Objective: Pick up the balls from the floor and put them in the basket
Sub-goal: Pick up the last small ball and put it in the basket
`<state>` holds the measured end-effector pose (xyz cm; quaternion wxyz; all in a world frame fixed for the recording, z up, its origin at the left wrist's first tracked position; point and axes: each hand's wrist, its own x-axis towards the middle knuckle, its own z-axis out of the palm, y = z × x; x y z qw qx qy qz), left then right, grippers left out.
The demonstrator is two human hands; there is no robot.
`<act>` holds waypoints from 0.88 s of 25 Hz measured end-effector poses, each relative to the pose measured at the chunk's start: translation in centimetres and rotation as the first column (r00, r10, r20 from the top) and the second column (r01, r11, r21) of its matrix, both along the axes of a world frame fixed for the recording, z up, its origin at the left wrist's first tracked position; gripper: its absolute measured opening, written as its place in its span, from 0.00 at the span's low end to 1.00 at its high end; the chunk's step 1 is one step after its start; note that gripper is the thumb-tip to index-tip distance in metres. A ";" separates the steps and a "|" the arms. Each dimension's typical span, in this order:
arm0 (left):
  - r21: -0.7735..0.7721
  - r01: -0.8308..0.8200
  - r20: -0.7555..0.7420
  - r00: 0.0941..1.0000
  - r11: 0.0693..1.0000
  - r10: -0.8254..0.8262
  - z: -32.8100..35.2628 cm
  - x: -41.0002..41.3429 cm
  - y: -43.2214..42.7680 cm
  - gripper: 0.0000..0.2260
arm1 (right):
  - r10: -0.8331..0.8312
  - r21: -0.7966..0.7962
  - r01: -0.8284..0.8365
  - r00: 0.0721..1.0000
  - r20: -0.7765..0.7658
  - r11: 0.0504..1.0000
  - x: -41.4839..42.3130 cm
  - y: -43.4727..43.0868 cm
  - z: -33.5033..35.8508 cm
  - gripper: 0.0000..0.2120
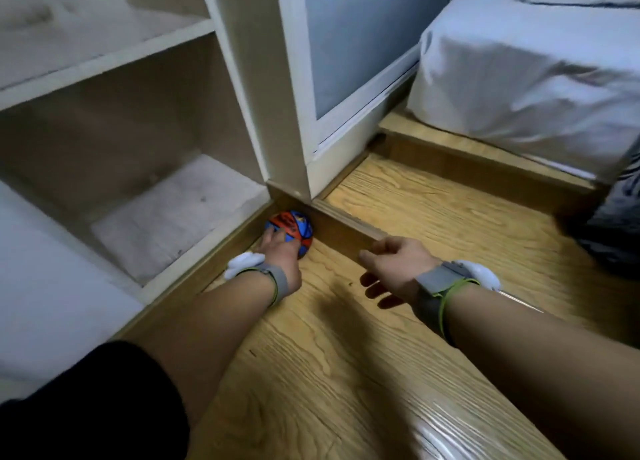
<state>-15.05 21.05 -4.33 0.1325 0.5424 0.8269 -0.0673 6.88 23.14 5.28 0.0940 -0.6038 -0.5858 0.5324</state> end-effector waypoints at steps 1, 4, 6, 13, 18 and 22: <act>-0.021 0.007 0.000 1.000 1.000 -0.007 -0.6 -0.9 0.8 0.32 | -0.005 -0.012 0.005 1.000 0.004 1.000 -0.3 -0.1 -0.3 0.19; -0.093 0.054 -0.001 0.999 0.994 -0.055 -2.2 -3.2 3.0 0.40 | -0.001 -0.064 0.001 1.000 -0.001 0.998 -0.6 -0.1 -0.8 0.22; -0.110 0.052 -0.024 0.998 0.993 -0.055 -3.5 -4.6 4.7 0.42 | 0.023 -0.103 -0.024 1.000 -0.005 0.994 -1.1 0.4 -1.4 0.26; 0.300 0.121 0.000 0.992 0.946 -0.126 -6.7 -6.2 4.7 0.27 | -0.071 -0.214 0.050 0.993 -0.091 0.975 -2.7 2.1 -2.4 0.28; 0.063 -0.015 0.066 0.998 0.998 0.011 -6.9 -5.6 5.6 0.55 | -0.105 -0.239 0.088 0.993 -0.059 0.967 -1.4 4.1 -2.4 0.21; -0.075 0.024 0.248 0.969 0.997 -0.005 -8.3 -2.7 4.8 0.58 | -0.092 -0.242 0.076 0.994 -0.057 0.967 0.1 5.2 -1.9 0.23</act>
